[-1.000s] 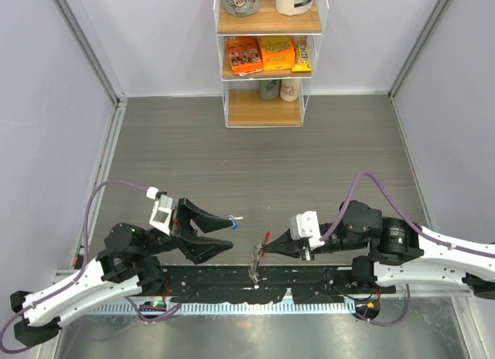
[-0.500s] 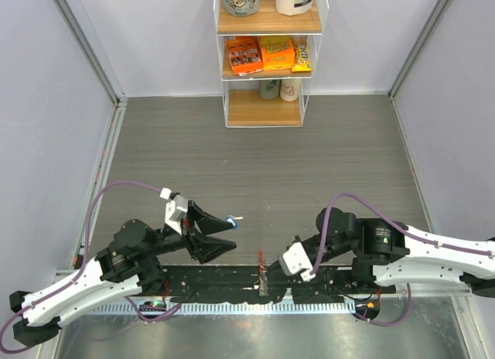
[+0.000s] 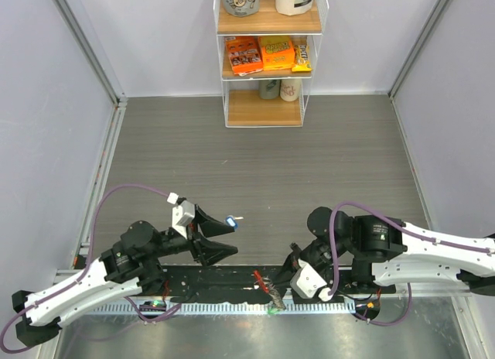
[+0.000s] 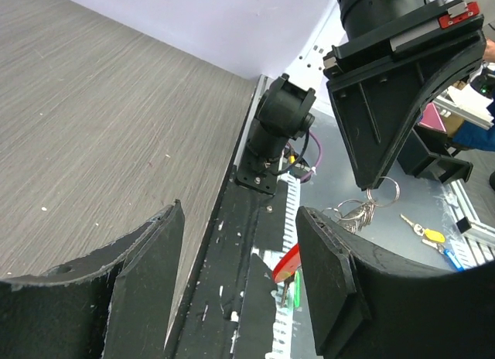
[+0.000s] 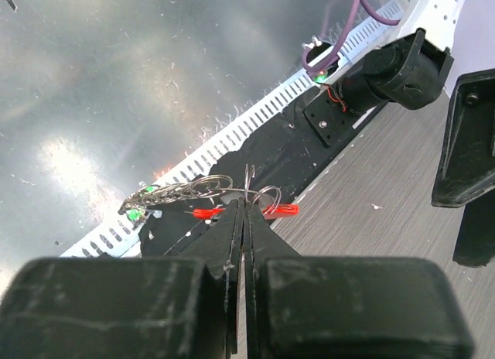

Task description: Put the keys on the keyring

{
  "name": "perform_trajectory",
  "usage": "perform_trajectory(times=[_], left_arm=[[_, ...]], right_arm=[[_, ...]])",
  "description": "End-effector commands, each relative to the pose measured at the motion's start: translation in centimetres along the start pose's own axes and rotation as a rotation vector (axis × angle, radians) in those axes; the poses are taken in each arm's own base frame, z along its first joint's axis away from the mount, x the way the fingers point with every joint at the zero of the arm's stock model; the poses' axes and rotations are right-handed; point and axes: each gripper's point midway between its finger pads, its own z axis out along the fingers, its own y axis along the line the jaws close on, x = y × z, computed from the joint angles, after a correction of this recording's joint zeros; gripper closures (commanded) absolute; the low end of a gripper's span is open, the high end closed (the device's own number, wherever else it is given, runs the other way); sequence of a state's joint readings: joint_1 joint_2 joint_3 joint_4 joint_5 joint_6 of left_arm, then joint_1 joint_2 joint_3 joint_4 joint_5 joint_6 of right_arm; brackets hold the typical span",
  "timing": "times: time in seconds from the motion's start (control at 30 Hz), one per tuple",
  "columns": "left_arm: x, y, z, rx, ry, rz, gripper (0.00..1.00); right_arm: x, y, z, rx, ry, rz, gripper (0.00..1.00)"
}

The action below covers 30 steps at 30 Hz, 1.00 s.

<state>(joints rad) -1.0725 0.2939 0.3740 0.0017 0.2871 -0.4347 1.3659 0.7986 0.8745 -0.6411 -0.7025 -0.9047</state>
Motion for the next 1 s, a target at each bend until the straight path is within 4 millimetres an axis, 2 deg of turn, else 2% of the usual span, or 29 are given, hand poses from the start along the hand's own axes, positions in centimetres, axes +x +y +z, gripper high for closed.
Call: perform_trajectory(times=[0.0, 0.1, 0.13, 0.2, 0.4, 0.67, 0.97], left_arm=[[-0.4, -0.5, 0.1, 0.032, -0.011, 0.042, 0.34], [-0.3, 0.1, 0.2, 0.002, 0.006, 0.053, 0.34], [-0.5, 0.2, 0.4, -0.007, 0.004, 0.058, 0.34], [0.2, 1.5, 0.3, -0.074, 0.046, 0.056, 0.34], [1.0, 5.6, 0.2, -0.304, 0.105, 0.047, 0.33], [3.5, 11.4, -0.1, -0.608, 0.19, 0.015, 0.3], [7.1, 17.6, -1.7, -0.906, 0.243, -0.167, 0.34]], right_arm=[[-2.5, -1.2, -0.6, 0.006, -0.052, -0.098, 0.95], [-2.9, -2.4, -1.1, 0.06, -0.028, -0.067, 0.94], [-2.4, -3.2, -1.4, 0.104, 0.009, -0.031, 0.94], [-1.7, -4.7, -2.1, 0.202, 0.062, 0.037, 0.94], [-1.1, -6.4, -3.7, 0.374, 0.105, 0.227, 0.94], [-1.5, -7.2, -6.4, 0.57, 0.07, 0.434, 0.94], [-1.3, -7.2, -7.1, 0.666, 0.019, 0.627, 0.94]])
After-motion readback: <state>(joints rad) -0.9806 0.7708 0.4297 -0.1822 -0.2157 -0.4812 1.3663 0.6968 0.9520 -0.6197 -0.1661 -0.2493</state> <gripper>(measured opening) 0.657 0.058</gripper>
